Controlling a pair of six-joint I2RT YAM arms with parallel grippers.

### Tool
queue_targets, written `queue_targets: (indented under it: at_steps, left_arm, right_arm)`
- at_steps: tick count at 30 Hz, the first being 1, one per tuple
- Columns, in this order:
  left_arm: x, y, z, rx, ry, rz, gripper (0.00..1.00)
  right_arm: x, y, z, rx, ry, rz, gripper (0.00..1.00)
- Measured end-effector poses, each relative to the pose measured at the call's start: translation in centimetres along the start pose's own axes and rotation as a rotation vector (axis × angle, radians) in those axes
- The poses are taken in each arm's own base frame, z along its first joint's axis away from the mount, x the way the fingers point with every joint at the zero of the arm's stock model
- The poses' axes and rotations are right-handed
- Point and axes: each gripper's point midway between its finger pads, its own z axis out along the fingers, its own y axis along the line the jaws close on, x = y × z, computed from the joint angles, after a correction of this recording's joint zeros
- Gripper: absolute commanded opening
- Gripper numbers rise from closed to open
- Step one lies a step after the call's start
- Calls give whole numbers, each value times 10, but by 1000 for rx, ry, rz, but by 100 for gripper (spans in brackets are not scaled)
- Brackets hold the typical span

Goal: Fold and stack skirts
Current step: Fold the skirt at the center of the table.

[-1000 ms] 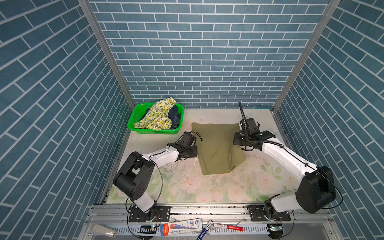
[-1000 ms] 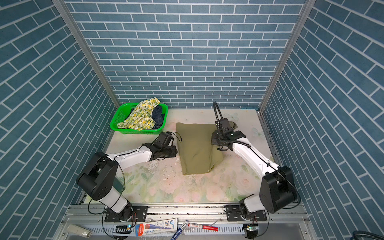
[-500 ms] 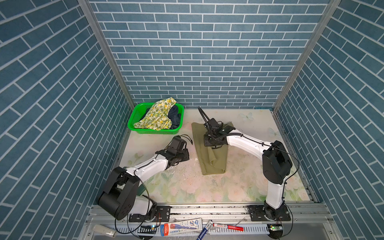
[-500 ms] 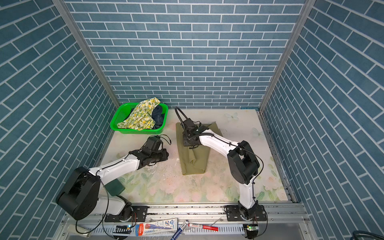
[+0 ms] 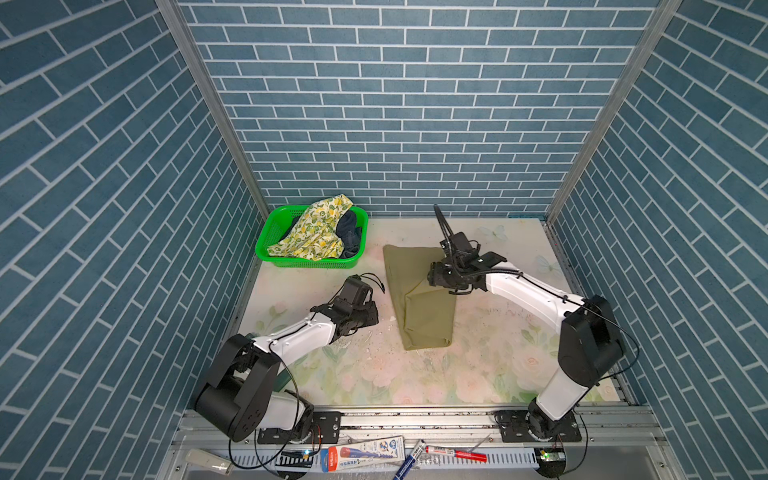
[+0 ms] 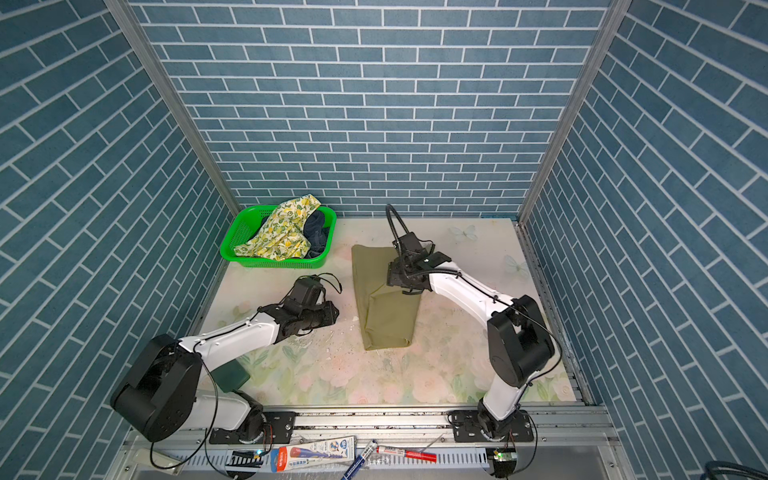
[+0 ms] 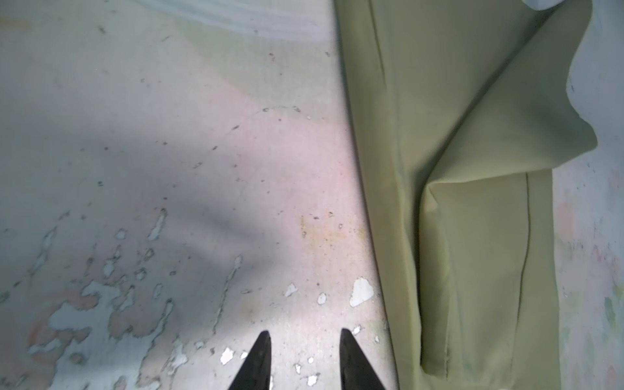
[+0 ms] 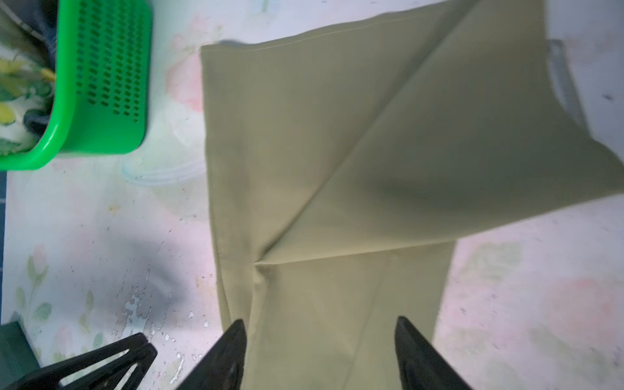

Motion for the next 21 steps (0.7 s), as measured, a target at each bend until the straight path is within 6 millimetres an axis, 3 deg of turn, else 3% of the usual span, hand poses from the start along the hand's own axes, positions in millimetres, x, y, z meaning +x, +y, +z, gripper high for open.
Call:
queue_targets:
  at_steps: [5,8,21]
  left_arm:
    - [-10,-47,0,83,-8,88,57]
    - [-12,-70,3,123,-6,126,58]
    - [16,-93,29,110,108,175,52]
  right_arm:
    - [12,-66,8,72,14,175,69]
    - [16,-89,14,91,25,247,69]
    - [-12,-114,23,34,-17,369,67]
